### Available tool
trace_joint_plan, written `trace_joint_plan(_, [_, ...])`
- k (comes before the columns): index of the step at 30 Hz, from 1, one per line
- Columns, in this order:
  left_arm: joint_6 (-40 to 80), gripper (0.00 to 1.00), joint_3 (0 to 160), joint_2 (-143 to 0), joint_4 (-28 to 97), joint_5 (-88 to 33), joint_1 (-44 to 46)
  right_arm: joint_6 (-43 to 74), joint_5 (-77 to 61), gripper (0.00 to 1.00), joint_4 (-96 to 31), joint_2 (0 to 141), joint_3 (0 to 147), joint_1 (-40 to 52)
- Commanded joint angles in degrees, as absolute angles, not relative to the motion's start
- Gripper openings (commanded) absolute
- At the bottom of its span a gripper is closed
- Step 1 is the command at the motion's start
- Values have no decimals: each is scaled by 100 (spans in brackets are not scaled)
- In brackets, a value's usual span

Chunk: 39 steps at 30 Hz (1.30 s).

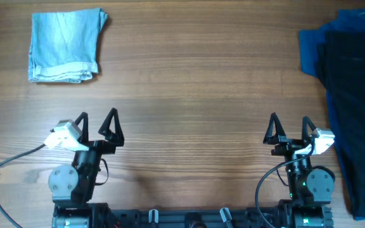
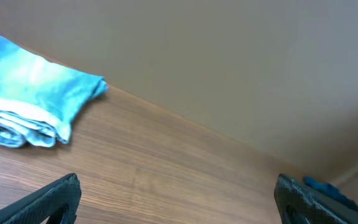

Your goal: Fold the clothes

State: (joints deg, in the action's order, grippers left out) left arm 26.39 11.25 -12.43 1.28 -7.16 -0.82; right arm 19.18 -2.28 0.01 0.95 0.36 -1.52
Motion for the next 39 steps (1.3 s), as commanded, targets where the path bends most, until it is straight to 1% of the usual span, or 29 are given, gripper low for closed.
trace_joint_plan(1, [2571, 100, 860, -1013, -3, -257, -113, 1815, -134, 99, 30, 80, 30, -113])
trace_joint_plan(8, [2571, 100, 464, -989, -506, -244, -113, 1817, -134, 100, 30, 80, 30, -113])
trace_joint_plan(20, [2561, 100, 32, -543, -449, -32, -113, 1817, -134, 99, 30, 80, 30, -113])
trace_joint_plan(24, [1988, 100, 32, -344, -375, -36, -113, 1817, -134, 100, 30, 80, 30, -113])
trace_joint_plan(30, [980, 100, 32, -12, 228, -156, -113, 1817, -132, 100, 30, 80, 30, -113])
trace_joint_plan(34, [8, 100, 32, -12, 410, -405, -110, 1817, -134, 100, 30, 80, 30, -113])
trace_joint_plan(39, [-73, 100, 32, -12, 412, -405, -102, 1815, -134, 100, 30, 80, 30, -113])
